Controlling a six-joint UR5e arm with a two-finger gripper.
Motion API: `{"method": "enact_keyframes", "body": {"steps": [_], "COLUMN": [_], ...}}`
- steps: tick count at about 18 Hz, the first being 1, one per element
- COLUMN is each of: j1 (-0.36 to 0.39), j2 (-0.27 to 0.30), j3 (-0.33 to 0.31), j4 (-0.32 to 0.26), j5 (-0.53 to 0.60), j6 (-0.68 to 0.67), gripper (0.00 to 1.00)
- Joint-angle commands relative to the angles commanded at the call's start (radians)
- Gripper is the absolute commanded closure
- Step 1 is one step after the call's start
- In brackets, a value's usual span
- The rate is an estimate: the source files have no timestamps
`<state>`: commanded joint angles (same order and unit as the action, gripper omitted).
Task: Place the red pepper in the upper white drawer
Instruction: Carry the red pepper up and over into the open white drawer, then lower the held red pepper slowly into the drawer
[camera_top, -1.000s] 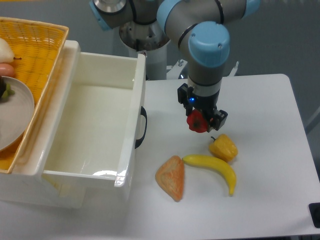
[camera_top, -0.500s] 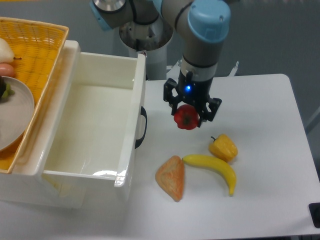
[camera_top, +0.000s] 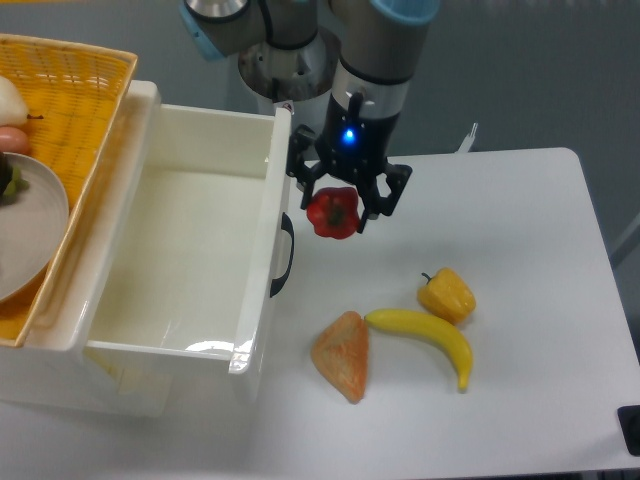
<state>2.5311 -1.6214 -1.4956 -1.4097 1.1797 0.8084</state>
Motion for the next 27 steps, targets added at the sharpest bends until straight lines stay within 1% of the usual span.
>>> {"method": "enact_keyframes", "body": {"steps": [2,4,7,9,12,14,16,18,20,21,24,27], "j1": [-0.014,-0.034,-0.066,-0.095,-0.13,-0.152,-0.16,-0.185,-0.201,-0.204,-0.219,-0.227], "j2": [0.011,0.011,0.011,0.014,0.012,0.012,0.014,0.018,0.028,0.028,0.026,0.025], "j3": [0.0,-0.003,-0.009,-0.011,-0.009,-0.009,-0.011,-0.032,-0.055,-0.058,-0.063,-0.067], "j4": [-0.002,-0.002,-0.005,-0.021,-0.043,-0.049,-0.072,-0.097,-0.098,-0.109,-0.173,-0.179], "j5": [-0.008,-0.011,0.0,0.006,0.047,0.058,0.063,0.083,0.092,0.092,0.09,0.09], "j6": [-0.005,-0.043,-0.052,-0.052,-0.052,-0.052,-0.052,-0.052,-0.054,-0.054,-0.086,-0.092], "gripper": [0.45,0.45,0.45,0.45,0.45,0.45,0.45,0.45,0.45,0.45,0.44,0.44]}}
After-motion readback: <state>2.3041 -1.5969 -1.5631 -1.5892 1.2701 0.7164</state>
